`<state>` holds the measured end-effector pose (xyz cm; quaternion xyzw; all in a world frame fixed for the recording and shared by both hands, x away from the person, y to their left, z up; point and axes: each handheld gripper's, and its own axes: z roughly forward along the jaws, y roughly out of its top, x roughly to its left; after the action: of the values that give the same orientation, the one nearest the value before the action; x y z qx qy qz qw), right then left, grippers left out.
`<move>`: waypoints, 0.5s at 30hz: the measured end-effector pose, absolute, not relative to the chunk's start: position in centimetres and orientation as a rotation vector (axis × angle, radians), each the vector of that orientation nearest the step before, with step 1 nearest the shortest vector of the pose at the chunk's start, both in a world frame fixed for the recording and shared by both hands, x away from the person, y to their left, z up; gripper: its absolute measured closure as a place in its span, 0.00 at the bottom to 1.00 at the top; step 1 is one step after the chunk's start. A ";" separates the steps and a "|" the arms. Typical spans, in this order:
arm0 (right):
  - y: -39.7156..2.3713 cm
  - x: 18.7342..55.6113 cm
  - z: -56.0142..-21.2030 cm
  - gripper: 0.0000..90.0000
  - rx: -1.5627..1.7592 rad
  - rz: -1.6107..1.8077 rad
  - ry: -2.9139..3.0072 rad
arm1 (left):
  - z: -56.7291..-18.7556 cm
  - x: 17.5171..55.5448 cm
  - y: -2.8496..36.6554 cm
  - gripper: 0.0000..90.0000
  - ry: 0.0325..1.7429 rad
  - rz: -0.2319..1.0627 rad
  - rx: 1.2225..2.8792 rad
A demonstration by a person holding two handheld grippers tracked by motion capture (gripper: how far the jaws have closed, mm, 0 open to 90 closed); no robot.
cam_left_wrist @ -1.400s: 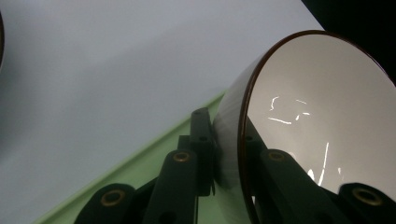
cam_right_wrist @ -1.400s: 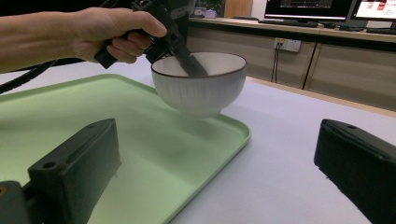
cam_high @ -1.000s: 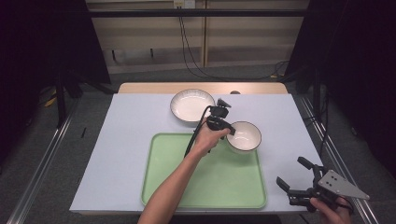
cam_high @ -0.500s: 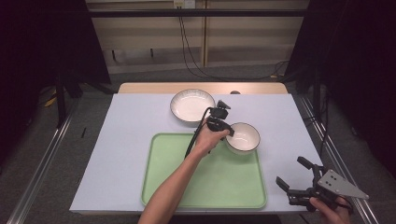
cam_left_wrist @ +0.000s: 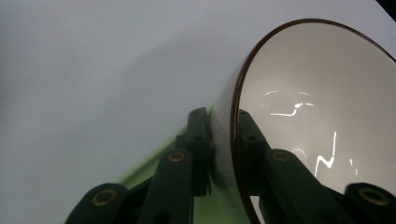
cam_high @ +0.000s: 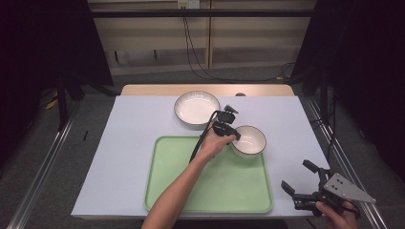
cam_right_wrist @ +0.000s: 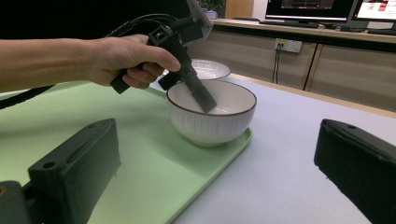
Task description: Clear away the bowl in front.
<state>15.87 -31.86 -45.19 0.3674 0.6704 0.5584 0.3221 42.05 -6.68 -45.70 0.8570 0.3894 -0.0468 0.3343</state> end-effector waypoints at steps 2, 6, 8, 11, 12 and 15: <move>-31.9 15.9 -45.2 0.00 0.968 1.470 1.755 | -45.6 41.9 -6.7 0.79 1.016 -0.091 2.223; -32.0 15.8 -45.2 0.00 0.966 1.465 1.756 | -45.5 41.8 -6.6 0.66 0.957 -0.071 2.230; -31.9 15.8 -45.2 0.00 0.966 1.465 1.749 | -45.3 41.6 -6.6 0.54 0.887 -0.052 2.239; -32.0 15.8 -45.2 0.00 0.959 1.466 1.753 | -45.0 41.3 -6.7 0.42 0.862 0.007 2.240; -32.0 15.8 -45.2 0.00 0.963 1.466 1.754 | -45.0 41.3 -6.7 0.37 0.862 0.007 2.240; -31.9 15.8 -45.2 0.00 0.967 1.467 1.750 | -44.8 41.2 -6.5 0.20 0.868 0.037 2.220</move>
<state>15.82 -31.89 -45.16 0.3687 0.6675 0.5594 0.3250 41.19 -6.50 -44.83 0.8652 0.3384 0.0145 0.3697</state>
